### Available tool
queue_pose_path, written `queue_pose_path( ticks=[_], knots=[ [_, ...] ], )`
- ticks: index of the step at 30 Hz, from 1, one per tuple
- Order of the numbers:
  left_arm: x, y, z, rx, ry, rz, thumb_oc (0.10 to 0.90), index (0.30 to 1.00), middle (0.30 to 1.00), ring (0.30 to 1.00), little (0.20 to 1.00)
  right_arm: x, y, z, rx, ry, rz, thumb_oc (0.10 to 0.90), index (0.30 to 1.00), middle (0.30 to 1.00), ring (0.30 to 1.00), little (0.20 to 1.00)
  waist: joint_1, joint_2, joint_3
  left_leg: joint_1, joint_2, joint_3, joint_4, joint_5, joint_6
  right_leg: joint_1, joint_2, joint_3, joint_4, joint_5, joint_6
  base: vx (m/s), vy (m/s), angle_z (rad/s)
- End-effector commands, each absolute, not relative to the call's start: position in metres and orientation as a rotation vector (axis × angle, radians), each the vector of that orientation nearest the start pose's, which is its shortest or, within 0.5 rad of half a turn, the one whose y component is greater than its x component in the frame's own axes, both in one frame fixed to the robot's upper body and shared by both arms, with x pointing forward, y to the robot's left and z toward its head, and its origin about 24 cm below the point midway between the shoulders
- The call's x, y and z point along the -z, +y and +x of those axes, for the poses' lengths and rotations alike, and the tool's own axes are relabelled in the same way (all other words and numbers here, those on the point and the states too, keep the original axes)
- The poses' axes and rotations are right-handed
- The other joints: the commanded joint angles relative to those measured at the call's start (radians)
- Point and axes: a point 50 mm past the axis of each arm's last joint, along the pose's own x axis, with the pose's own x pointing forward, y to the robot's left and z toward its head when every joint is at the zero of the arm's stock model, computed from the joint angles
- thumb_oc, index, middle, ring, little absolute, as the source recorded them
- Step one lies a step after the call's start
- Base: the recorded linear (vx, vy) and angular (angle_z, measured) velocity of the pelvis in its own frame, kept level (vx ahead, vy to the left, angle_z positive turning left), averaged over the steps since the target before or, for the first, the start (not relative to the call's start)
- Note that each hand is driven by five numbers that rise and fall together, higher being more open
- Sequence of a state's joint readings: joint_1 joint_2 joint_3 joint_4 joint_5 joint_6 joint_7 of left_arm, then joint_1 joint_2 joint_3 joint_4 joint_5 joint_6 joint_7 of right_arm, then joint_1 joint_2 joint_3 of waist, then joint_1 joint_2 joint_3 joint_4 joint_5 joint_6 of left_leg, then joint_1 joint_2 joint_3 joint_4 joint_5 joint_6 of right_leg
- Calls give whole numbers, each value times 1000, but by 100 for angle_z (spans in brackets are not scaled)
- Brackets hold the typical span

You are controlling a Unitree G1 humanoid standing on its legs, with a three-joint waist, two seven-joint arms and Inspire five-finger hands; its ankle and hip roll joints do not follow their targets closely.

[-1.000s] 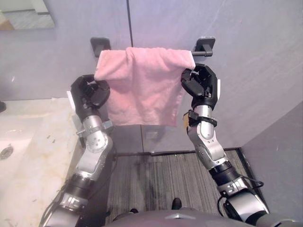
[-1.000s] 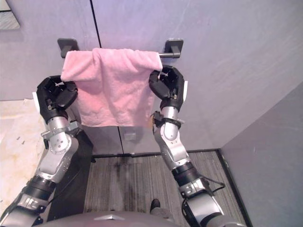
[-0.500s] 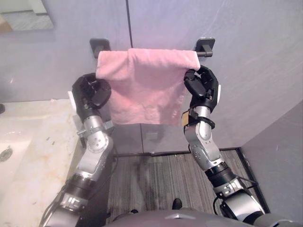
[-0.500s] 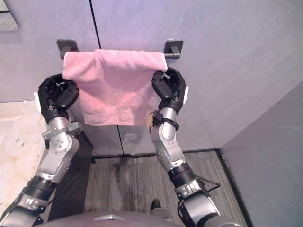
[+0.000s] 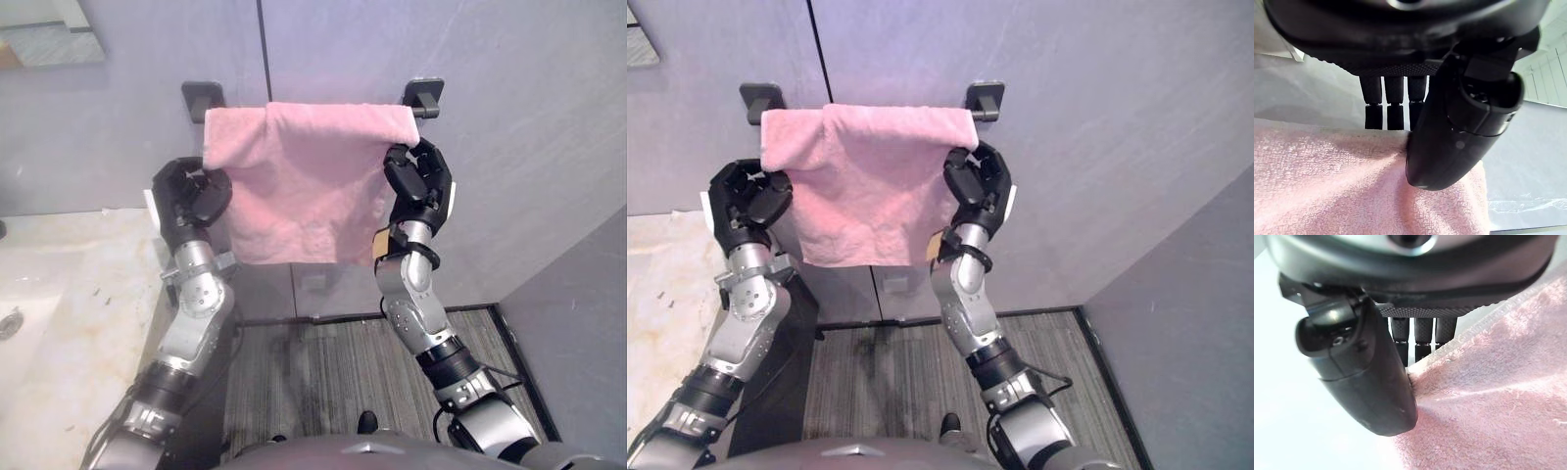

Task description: Organize the bathroom.

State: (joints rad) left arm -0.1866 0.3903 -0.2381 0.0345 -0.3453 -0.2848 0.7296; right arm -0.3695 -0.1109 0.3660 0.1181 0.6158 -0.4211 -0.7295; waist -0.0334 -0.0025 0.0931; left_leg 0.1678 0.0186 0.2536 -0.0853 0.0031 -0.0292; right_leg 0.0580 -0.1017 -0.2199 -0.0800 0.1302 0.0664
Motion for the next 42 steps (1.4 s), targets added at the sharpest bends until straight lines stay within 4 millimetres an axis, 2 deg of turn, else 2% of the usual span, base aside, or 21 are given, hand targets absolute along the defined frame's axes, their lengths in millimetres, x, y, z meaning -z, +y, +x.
queue_pose_path(
  ticks=[1, 9, 12, 14, 18, 22, 31, 32, 33, 34, 39, 42],
  knots=[
    [-132, 196, 282, -435, -543, -74, 400, 300, 300, 300, 300, -71, -155, 265, 635, -180, 715, 400, 300, 300, 300, 300, -72, 68, -25, -17, -33, 26, -2, -27, 39, 40, 34, -23, 57, -176, 48, 0, 0, 0],
    [-131, 197, 281, -445, -542, -76, 400, 300, 300, 300, 300, -65, -160, 262, 707, -144, 800, 400, 300, 300, 300, 300, -70, 67, -26, -19, -31, 26, -2, -25, 38, 41, 35, -28, 56, -177, 46, 0, 0, 0],
    [-130, 197, 281, -448, -538, -79, 400, 300, 300, 300, 300, -57, -161, 262, 726, -92, 898, 400, 300, 300, 300, 300, -70, 65, -24, -20, -32, 26, -2, -24, 38, 40, 35, -29, 58, -178, 45, 0, 0, 0],
    [-128, 197, 282, -453, -533, -87, 400, 300, 300, 300, 300, -45, -160, 261, 746, -17, 1040, 400, 300, 300, 300, 300, -70, 63, -25, -20, -32, 26, -2, -23, 39, 43, 36, -32, 54, -177, 45, 0, 0, 0],
    [-127, 194, 282, -452, -524, -91, 400, 300, 300, 300, 300, -47, -160, 262, 754, -18, 1126, 400, 300, 300, 300, 300, -68, 59, -26, -22, -29, 27, -2, -20, 38, 43, 37, -36, 52, -174, 43, 0, 0, 0],
    [-125, 192, 284, -448, -510, -98, 400, 300, 300, 300, 300, -53, -157, 266, 736, -37, 1123, 400, 300, 300, 300, 300, -65, 57, -27, -22, -28, 25, -2, -19, 38, 44, 38, -38, 53, -173, 41, 0, 0, 0],
    [-121, 187, 286, -452, -482, -126, 400, 300, 300, 300, 300, -50, -150, 267, 713, -4, 1159, 400, 300, 300, 300, 300, -63, 53, -27, -24, -28, 27, -2, -17, 40, 44, 38, -41, 52, -172, 40, 0, 0, 0],
    [-120, 186, 286, -450, -477, -125, 521, 481, 481, 481, 481, -51, -149, 267, 700, -9, 1148, 400, 300, 300, 300, 300, -62, 53, -26, -24, -27, 27, -2, -16, 41, 44, 38, -41, 52, -171, 40, 0, 0, 0],
    [-120, 185, 286, -450, -474, -124, 576, 564, 564, 564, 564, -52, -148, 268, 688, -14, 1138, 400, 300, 300, 300, 300, -62, 52, -25, -24, -27, 27, -2, -16, 41, 44, 39, -42, 52, -171, 40, 0, 0, 0],
    [-118, 184, 286, -441, -468, -121, 800, 900, 900, 900, 900, -54, -146, 269, 672, -18, 1114, 800, 900, 900, 900, 900, -61, 52, -23, -25, -27, 26, -2, -16, 41, 44, 39, -42, 53, -171, 40, 0, 0, 0],
    [-111, 180, 287, -410, -418, -112, 800, 900, 900, 900, 900, -52, -144, 268, 648, -5, 1028, 800, 900, 900, 900, 900, -60, 51, -19, -27, -27, 26, -2, -15, 41, 43, 38, -42, 53, -171, 41, -6, 0, -1],
    [-98, 179, 286, -384, -342, -128, 800, 900, 900, 900, 900, -45, -146, 265, 647, 7, 939, 800, 900, 900, 900, 900, -60, 50, -15, -28, -26, 27, -2, -16, 42, 39, 38, -43, 54, -170, 42, -34, -1, -9]
  ],
)
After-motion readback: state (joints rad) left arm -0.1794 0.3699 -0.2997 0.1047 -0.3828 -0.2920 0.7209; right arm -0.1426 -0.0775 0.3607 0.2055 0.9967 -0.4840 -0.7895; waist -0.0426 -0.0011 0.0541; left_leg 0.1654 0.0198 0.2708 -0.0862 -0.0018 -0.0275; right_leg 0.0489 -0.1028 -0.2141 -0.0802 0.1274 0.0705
